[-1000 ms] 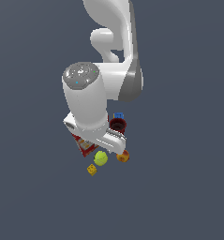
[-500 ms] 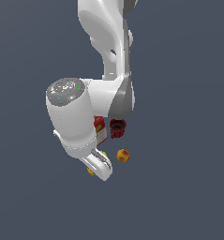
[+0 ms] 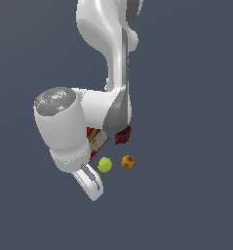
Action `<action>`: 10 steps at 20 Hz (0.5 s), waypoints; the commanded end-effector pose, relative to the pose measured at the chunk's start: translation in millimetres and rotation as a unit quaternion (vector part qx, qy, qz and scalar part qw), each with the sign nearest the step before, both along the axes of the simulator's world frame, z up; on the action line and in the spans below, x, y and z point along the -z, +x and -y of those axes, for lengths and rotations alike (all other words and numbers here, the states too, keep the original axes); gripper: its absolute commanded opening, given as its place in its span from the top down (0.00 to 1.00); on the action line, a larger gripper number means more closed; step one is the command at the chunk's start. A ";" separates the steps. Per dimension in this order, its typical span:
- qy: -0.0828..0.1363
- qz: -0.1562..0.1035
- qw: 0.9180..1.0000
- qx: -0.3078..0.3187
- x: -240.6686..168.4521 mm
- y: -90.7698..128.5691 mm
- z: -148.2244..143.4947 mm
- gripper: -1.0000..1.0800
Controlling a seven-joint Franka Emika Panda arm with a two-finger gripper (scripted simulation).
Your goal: Pick up a designated object from a clutter of objects.
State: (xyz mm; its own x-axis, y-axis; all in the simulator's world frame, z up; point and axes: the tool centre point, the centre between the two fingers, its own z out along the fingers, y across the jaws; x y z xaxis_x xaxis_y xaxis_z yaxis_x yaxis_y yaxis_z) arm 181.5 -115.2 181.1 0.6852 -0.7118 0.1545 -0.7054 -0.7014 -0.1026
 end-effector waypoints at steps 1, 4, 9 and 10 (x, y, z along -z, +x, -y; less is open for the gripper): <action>0.019 -0.091 0.996 -0.001 108.9 -48.0 -25.0 0.04; -0.001 0.000 1.000 0.002 0.8 0.3 1.3 0.04; 0.002 -0.011 1.000 0.002 20.6 -4.5 -1.3 0.04; 0.003 -0.015 1.000 0.002 27.8 -6.3 -2.3 0.04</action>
State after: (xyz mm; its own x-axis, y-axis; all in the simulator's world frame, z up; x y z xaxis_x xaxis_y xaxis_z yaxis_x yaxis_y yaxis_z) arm 178.2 -114.2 163.4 0.6854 -0.7146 0.1399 -0.7096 -0.6986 -0.0920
